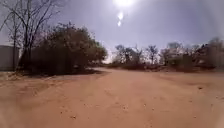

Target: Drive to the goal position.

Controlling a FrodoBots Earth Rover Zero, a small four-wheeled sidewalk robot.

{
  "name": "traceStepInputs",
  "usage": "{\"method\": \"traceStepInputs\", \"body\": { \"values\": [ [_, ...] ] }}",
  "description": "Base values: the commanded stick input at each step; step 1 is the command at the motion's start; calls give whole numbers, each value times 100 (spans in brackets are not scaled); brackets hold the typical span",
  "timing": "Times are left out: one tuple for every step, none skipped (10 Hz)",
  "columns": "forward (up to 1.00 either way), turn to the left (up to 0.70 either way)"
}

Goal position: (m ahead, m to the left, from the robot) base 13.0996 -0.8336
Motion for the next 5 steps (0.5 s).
{"method": "traceStepInputs", "body": {
  "values": [
    [85, 0],
    [85, 0],
    [85, 0],
    [85, 0],
    [85, 0]
  ]
}}
